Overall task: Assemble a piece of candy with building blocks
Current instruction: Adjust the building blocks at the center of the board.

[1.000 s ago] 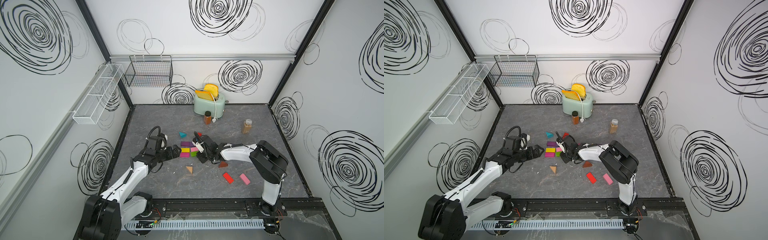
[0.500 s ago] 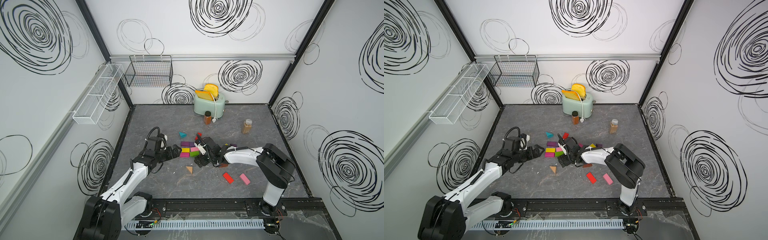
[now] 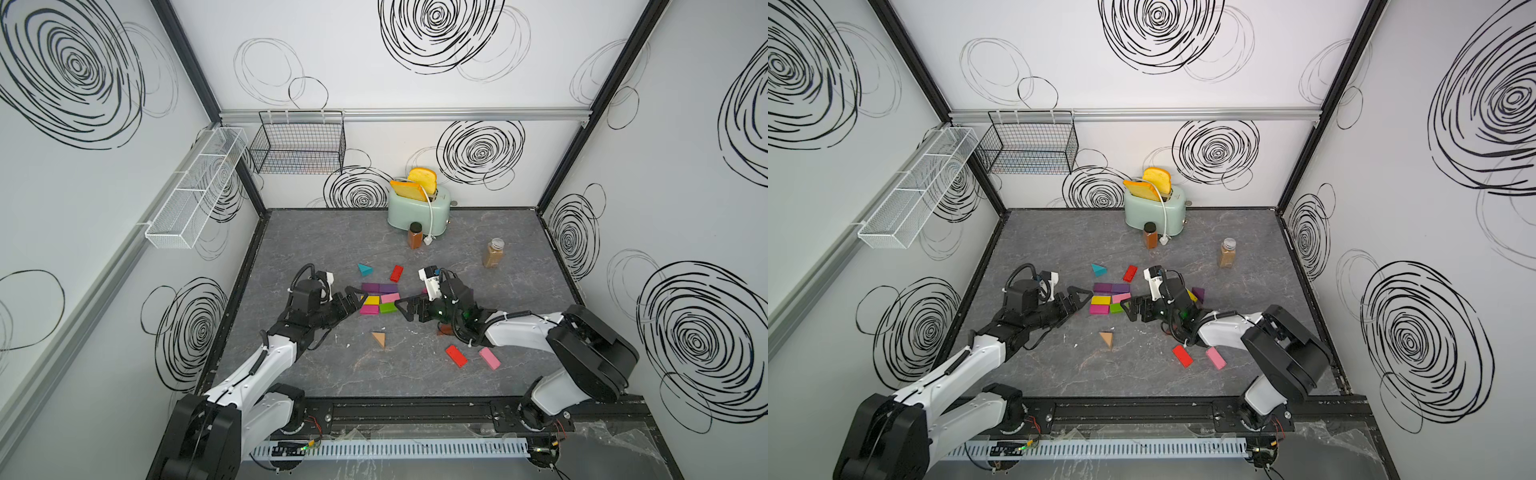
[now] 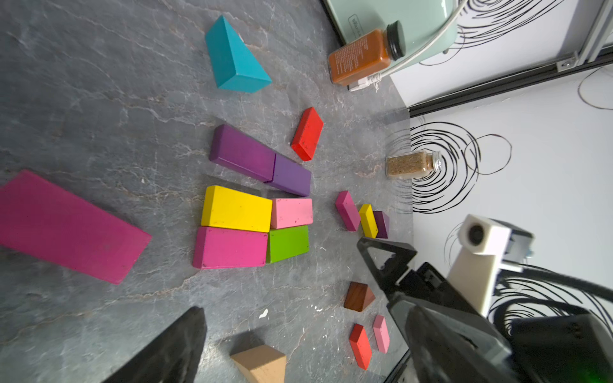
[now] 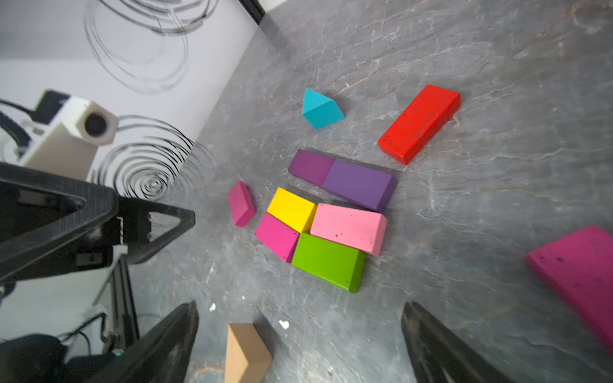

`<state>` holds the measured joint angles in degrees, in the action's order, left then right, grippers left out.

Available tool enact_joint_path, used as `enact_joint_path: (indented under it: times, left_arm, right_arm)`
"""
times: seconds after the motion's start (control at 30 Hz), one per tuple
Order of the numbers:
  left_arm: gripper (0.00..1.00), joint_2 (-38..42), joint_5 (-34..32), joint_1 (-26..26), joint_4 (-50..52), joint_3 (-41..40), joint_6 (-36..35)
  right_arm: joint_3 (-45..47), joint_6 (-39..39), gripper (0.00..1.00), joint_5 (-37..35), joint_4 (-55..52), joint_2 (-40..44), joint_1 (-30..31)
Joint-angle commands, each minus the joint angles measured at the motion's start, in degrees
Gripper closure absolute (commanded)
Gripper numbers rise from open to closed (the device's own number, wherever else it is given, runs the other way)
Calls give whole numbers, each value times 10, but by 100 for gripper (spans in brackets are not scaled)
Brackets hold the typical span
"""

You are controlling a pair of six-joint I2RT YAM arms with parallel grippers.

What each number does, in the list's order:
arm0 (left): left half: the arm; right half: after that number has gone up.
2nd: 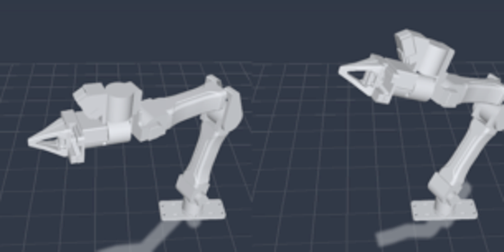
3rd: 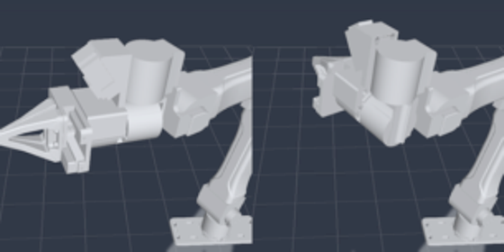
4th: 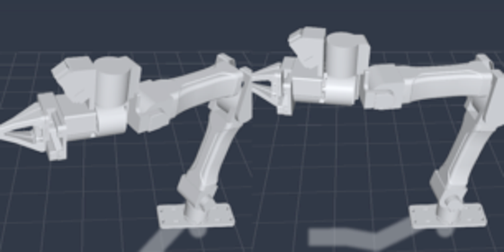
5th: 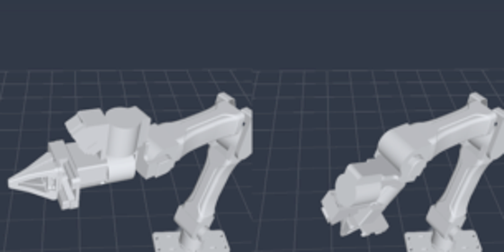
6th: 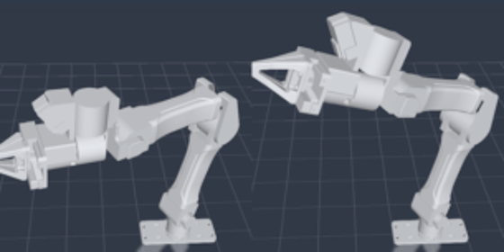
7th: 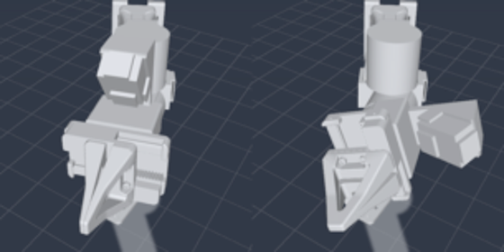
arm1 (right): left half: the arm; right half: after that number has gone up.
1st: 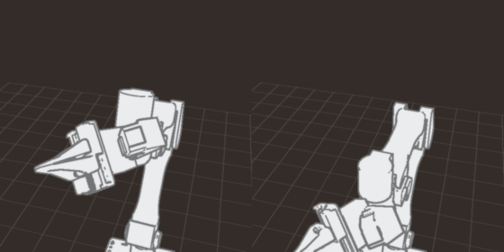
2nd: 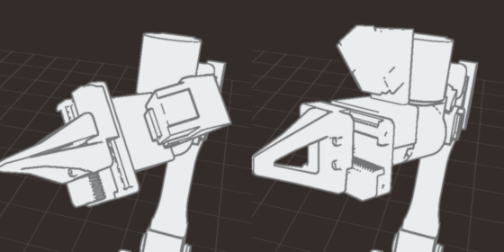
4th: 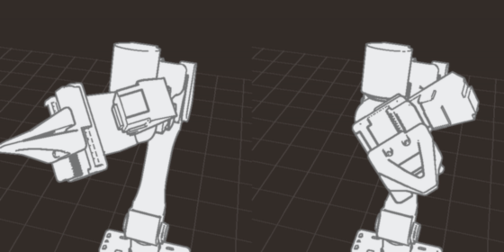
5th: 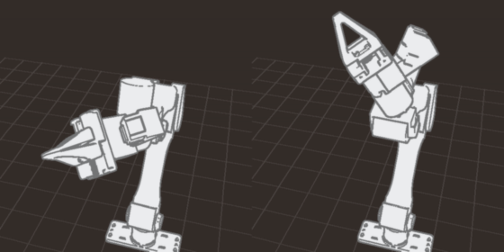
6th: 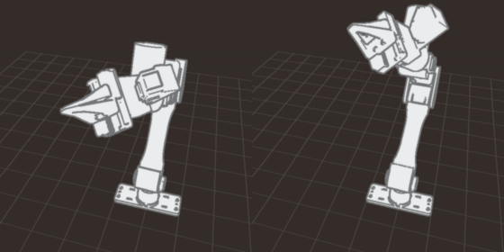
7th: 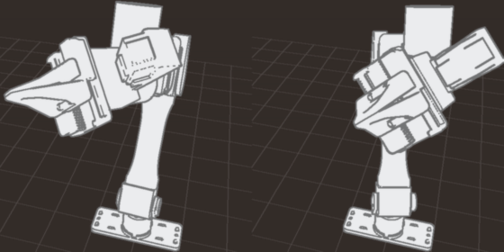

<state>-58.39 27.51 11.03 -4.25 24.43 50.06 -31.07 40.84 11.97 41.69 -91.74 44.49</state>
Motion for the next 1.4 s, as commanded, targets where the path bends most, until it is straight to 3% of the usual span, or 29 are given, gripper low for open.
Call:
enact_joint_path:
  times: [0.0, 0.23, 0.6, 1.03, 1.37]
  left_arm:
    - [2, 22, 21, -25, -16, -4, 19]
    - [1, 38, 48, -68, -16, -8, 21]
    - [2, 48, 44, -75, -7, -4, 17]
    - [2, 79, 23, -84, 26, -3, 9]
    - [2, 81, 22, -86, 26, -5, 10]
  right_arm:
    - [26, 115, 1, -44, 207, -33, 10]
    - [43, 203, 1, -134, 331, -113, 27]
    - [15, 252, 1, -205, 381, -201, 42]
    - [-56, 297, 1, -233, 382, -285, 49]
    - [-80, 316, 1, -272, 342, -293, 64]
